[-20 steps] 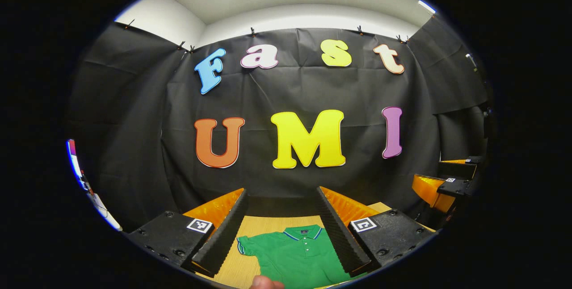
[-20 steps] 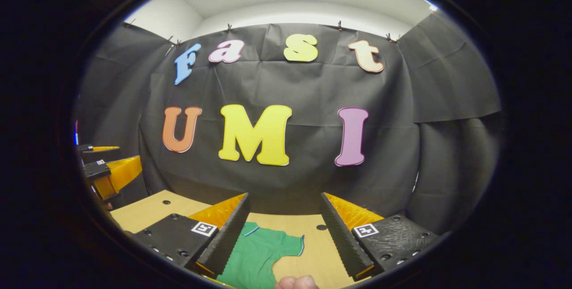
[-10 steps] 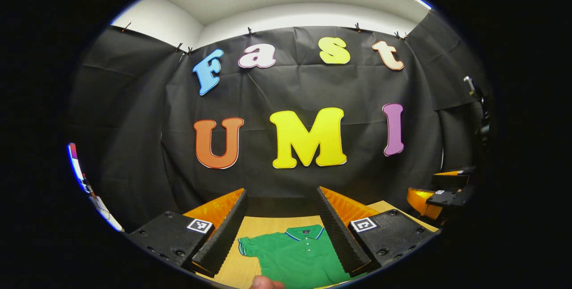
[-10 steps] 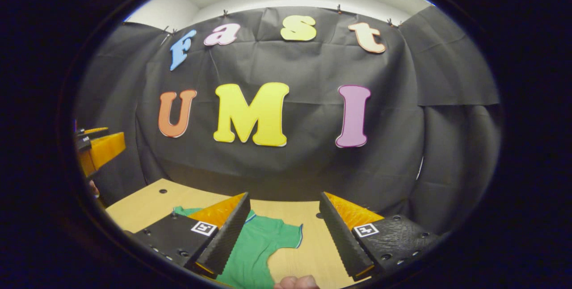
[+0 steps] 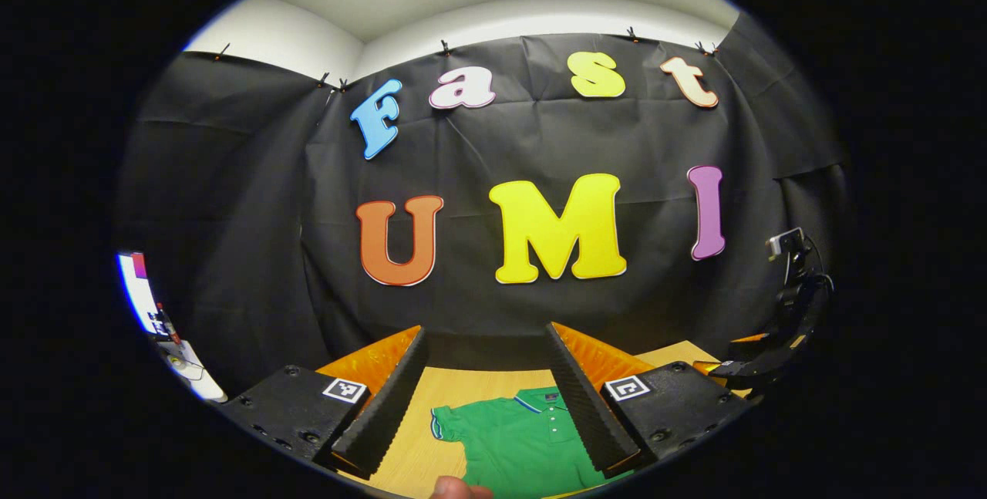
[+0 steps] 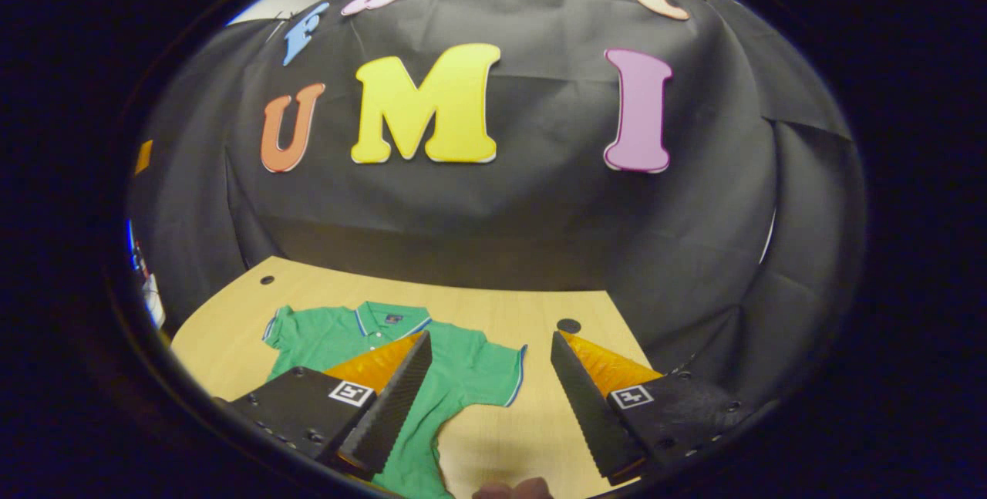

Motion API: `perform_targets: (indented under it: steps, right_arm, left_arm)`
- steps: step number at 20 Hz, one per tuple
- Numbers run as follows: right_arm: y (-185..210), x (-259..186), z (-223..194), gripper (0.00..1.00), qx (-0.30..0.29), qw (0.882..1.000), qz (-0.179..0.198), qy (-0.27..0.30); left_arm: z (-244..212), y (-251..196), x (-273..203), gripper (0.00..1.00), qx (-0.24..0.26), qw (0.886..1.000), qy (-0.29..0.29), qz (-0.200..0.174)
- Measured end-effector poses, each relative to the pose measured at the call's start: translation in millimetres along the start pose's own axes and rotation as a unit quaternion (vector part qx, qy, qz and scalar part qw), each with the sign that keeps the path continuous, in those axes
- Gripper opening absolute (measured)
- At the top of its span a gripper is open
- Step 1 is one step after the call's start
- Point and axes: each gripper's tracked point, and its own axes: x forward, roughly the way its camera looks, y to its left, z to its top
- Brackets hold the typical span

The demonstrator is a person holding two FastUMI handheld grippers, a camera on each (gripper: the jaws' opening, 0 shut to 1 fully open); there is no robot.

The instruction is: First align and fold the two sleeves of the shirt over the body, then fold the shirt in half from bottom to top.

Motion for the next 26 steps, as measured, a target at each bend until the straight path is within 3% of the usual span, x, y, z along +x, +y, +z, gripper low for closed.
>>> perform_targets:
  steps: [5,6,10,14,18,23,26]
  right_arm:
    - [-22,80,-39,0.96,0.001,0.998,-0.01,0.055]
    - [-27,94,-49,0.98,0.005,0.997,-0.012,0.07]
    - [-41,147,-95,0.96,0.009,0.992,-0.013,0.123]
    - [-45,188,-136,0.94,0.005,0.986,-0.012,0.167]
    - [-45,211,-145,0.95,-0.001,0.985,-0.011,0.171]
    - [-46,227,-162,0.69,0.027,0.979,-0.013,0.203]
    - [-38,226,-162,0.28,0.042,0.977,-0.003,0.208]
  left_arm:
    - [-9,-1,8,0.96,-0.004,1.0,0.014,0.015]
    - [-12,-1,8,1.0,-0.004,1.0,0.018,0.018]
    - [-21,-3,17,0.96,-0.007,0.999,0.031,0.033]
    - [-32,-4,20,0.96,-0.012,0.998,0.049,0.048]
    - [-42,-2,23,0.96,-0.005,0.996,0.065,0.058]
    - [-49,-3,27,0.96,-0.005,0.995,0.078,0.06]
    - [-50,-3,28,0.96,-0.002,0.995,0.08,0.062]
